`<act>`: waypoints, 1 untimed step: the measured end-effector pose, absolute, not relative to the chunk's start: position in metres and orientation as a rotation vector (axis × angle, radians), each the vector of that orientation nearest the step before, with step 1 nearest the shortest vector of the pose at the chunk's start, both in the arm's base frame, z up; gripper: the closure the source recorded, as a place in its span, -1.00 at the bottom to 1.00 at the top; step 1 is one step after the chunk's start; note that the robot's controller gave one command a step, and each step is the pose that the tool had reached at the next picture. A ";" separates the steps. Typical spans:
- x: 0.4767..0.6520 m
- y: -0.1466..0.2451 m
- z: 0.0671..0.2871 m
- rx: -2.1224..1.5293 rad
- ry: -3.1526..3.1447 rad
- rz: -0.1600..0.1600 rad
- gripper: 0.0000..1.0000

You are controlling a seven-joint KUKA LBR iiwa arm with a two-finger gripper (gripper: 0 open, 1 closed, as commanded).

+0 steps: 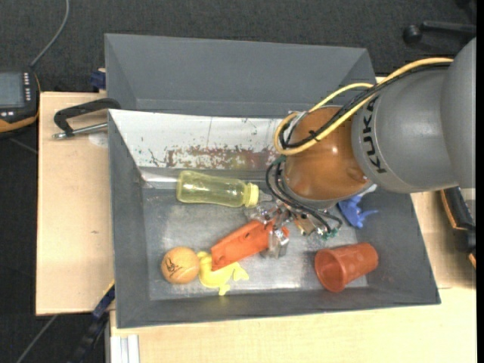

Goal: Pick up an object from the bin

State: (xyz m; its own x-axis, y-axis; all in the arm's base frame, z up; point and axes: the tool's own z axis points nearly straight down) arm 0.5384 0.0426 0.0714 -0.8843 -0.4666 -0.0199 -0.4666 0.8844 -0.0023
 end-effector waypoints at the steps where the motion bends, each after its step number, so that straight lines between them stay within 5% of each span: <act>1: 0.544 0.044 0.082 -1.078 2.925 0.000 1.00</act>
Offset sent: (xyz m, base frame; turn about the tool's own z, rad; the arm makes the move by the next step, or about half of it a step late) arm 0.0275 -0.0012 -0.0014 0.0245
